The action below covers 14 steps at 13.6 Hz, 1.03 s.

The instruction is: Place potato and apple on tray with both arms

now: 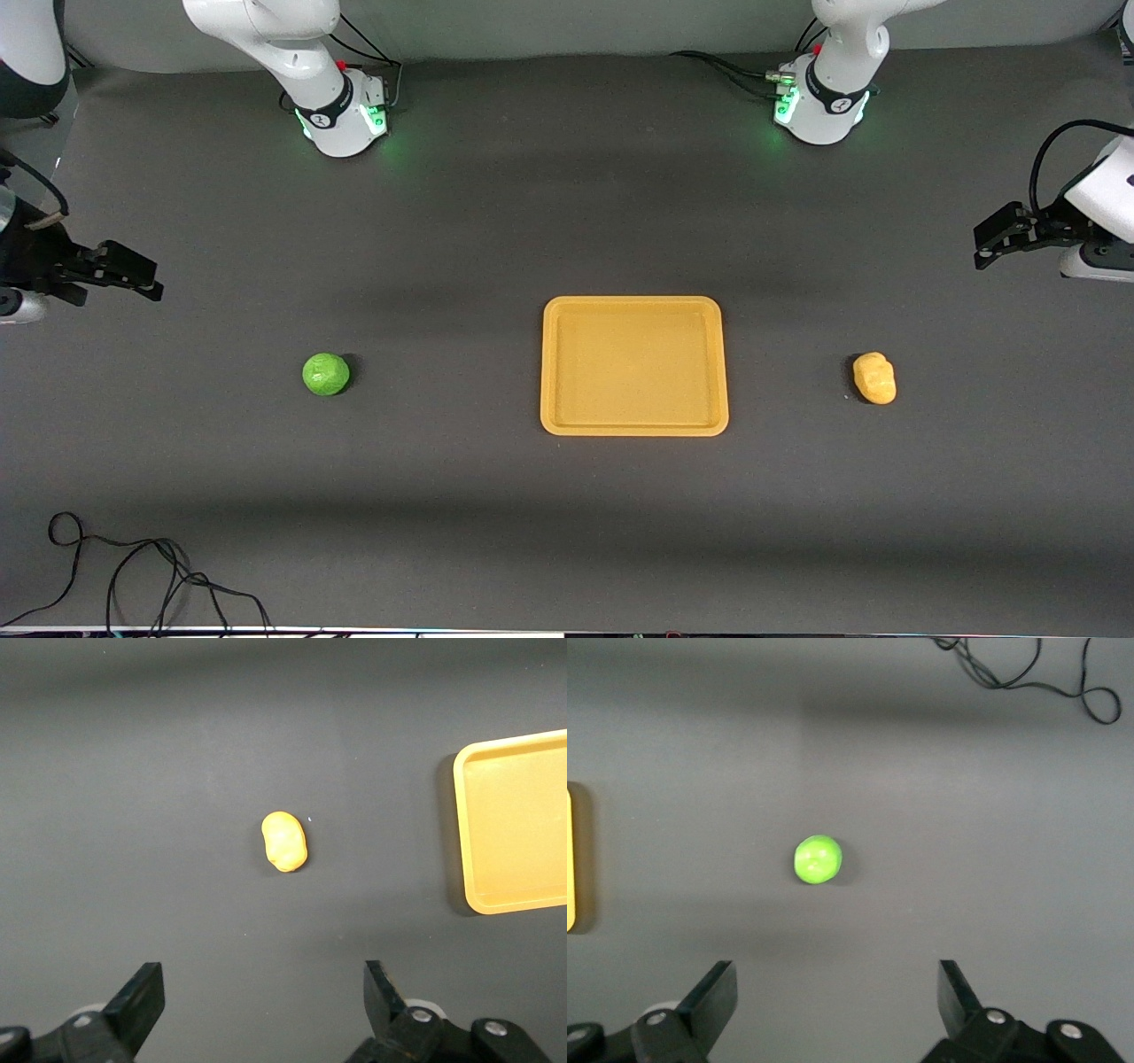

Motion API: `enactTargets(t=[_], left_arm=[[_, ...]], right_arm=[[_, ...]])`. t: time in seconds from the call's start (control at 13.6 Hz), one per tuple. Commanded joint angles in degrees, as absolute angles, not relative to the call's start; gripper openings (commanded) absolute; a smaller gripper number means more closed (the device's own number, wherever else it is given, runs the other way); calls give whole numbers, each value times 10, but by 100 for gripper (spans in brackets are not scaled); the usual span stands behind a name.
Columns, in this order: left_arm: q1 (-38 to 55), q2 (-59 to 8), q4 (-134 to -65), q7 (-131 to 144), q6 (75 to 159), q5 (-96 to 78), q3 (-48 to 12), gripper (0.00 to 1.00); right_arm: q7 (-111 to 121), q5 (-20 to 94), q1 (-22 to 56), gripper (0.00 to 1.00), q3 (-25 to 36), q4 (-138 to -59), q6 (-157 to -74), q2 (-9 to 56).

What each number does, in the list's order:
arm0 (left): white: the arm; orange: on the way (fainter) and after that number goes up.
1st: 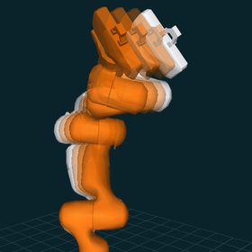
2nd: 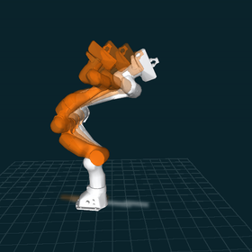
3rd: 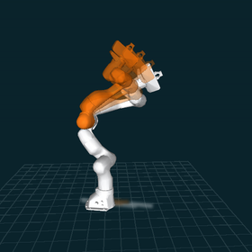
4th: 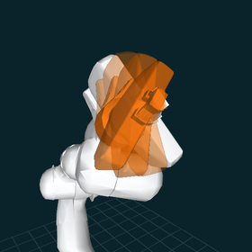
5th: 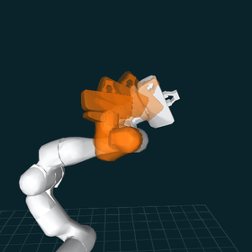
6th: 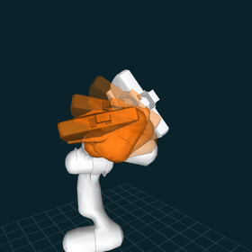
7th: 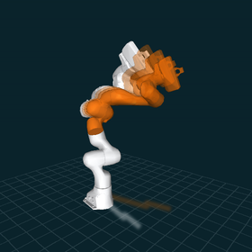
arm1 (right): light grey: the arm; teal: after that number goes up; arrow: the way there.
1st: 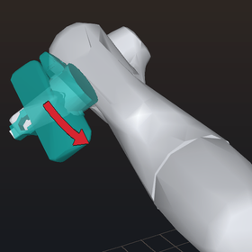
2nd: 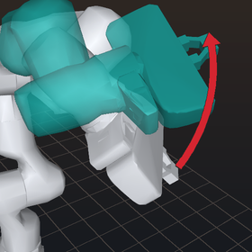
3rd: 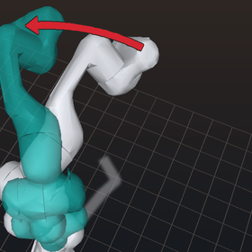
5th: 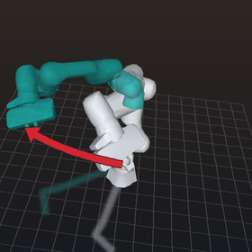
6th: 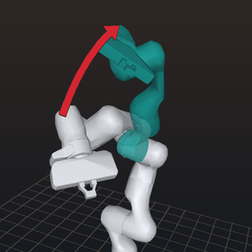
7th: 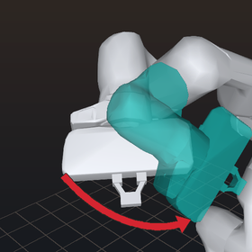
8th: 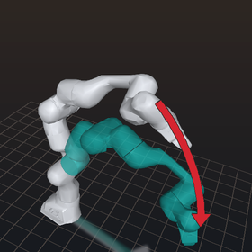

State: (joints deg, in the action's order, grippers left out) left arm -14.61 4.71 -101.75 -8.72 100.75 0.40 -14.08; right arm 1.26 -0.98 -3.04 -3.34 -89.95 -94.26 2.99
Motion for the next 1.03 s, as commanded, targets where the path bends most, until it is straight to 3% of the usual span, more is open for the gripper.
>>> enactTargets(t=[0.0,0.37,0.51,0.73,0.95], left_arm=[[-151,58,-1026,-82,1004,10,-142,100],[-154,49,-1027,-82,1004,10,-145,100],[-154,13,-1027,-82,1022,11,-145,100],[-156,-82,-1041,-78,1101,14,-145,100],[-158,-173,-1103,-68,1274,33,-144,100]], right_arm=[[26,-11,-53,100,-48,-915,-938,13],[29,-9,-51,100,-47,-915,-928,16],[29,-10,-51,100,-45,-915,-928,16],[28,-9,-51,100,-46,-915,-912,19],[5,-6,-48,100,-47,-896,-913,25]])
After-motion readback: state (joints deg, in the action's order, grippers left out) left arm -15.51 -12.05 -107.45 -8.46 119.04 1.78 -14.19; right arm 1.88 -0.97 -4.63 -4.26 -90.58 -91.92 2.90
